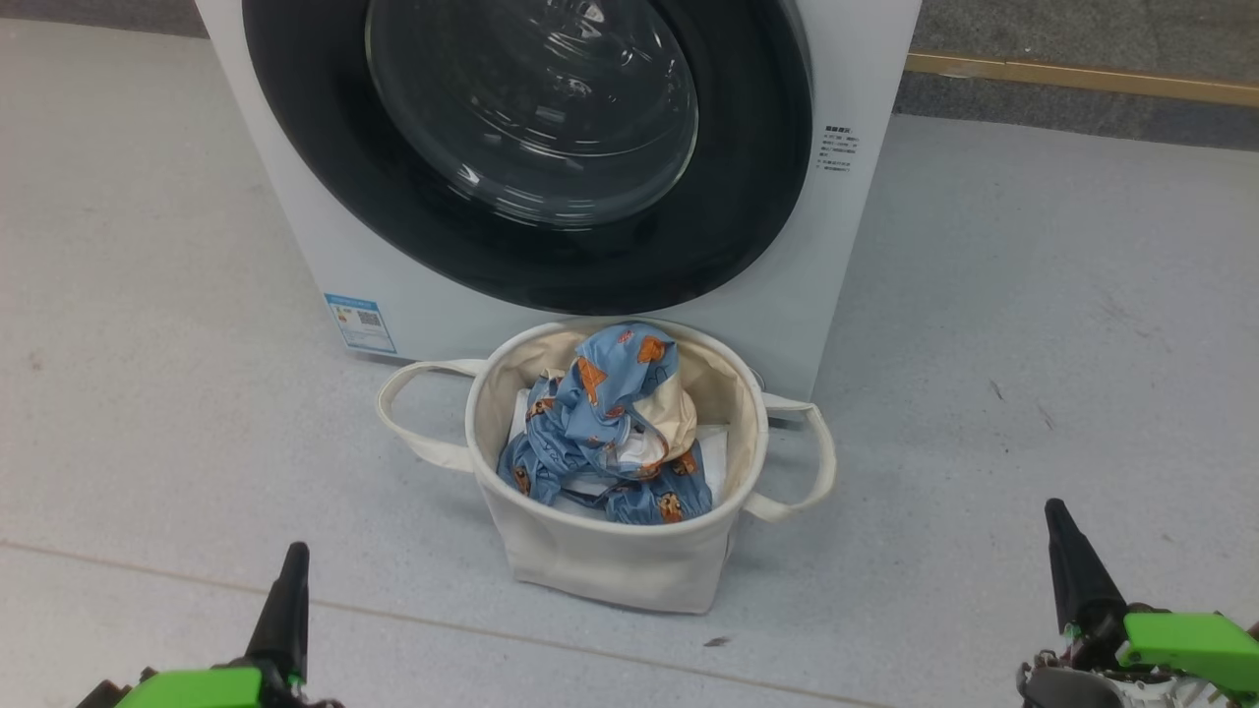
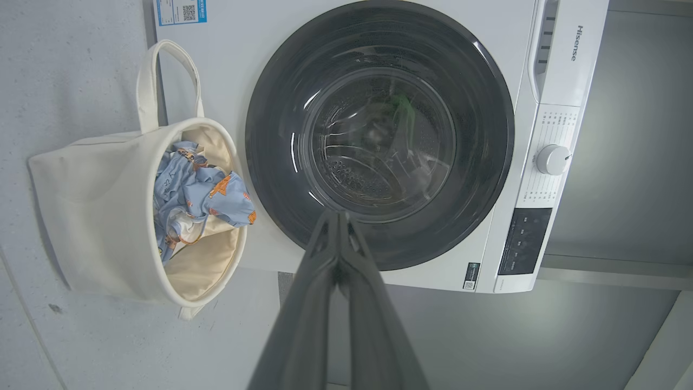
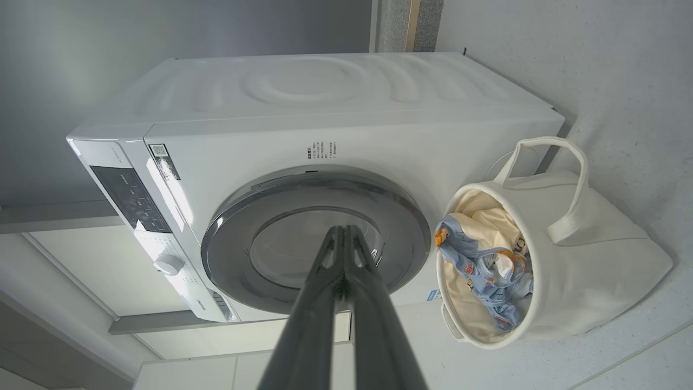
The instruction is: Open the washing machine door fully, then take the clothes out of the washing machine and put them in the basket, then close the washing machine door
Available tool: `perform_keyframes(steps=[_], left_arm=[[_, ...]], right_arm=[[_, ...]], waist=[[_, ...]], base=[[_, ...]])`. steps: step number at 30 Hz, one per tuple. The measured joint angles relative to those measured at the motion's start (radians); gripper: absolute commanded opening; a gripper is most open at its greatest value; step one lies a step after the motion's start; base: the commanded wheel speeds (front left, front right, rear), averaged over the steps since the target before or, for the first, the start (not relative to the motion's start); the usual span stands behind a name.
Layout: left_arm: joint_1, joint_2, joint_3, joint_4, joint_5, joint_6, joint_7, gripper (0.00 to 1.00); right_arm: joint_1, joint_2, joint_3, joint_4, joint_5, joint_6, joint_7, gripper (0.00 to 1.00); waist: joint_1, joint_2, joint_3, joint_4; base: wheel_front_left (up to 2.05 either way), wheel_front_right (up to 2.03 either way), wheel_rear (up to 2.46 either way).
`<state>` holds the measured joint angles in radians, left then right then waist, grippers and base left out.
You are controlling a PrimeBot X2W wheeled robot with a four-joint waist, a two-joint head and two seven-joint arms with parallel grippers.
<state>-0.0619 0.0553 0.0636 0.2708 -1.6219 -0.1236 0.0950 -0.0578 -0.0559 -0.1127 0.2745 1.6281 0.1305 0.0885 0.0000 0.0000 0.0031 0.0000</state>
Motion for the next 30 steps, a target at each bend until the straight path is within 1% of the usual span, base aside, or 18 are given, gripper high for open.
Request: perform_keyframes(steps=[30], left_arm=[[0.000,-0.004,0.006,0.000,0.000,0.000,0.006,0.00]], right_arm=[[0.000,0.001,-0.005,0.000,-0.001,0.000,0.007,0.00]], waist=[[0.0000,0.0000,0.000,0.000]], base=[[0.00,0.00,0.00]])
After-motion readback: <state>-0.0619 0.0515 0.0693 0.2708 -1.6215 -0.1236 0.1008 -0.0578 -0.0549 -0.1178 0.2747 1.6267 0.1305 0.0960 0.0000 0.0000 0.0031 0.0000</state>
